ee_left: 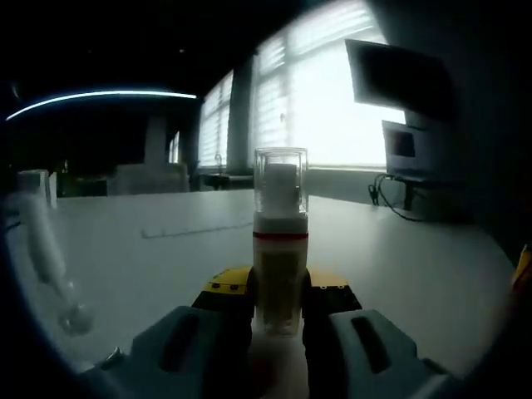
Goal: Clamp pump bottle remove cover press pump head put on cover
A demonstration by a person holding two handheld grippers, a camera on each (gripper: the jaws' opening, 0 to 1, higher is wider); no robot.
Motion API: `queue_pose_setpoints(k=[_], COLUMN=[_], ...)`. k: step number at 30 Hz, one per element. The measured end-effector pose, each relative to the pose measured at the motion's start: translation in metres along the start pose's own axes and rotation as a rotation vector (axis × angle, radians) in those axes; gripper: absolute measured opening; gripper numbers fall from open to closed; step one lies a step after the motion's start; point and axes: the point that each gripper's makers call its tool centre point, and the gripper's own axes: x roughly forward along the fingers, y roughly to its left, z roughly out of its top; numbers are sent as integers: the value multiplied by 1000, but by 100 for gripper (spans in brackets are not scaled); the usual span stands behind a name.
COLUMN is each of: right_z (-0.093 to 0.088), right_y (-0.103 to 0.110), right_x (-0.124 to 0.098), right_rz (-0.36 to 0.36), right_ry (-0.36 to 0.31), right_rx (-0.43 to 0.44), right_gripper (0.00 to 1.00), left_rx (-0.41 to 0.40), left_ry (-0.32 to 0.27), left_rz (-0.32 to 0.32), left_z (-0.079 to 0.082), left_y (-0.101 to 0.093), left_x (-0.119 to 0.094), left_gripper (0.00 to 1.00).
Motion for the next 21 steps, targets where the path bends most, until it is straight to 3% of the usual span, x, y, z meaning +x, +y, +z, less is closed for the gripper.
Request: queue_pose_setpoints(k=[9, 17, 21], right_z=[-1, -1, -2], right_y=[0, 1, 2], right_x=[1, 1, 1], right_rz=[-3, -7, -7], right_ry=[5, 10, 12], right_rx=[-11, -27, -36], right_gripper=[0, 0, 0], left_rx=[5, -22, 31], left_ry=[1, 4, 2], left_rz=[4, 6, 12], left_z=[-2, -6, -6], left_y=[4, 5, 2], left_x=[11, 7, 7], left_gripper=[13, 13, 13])
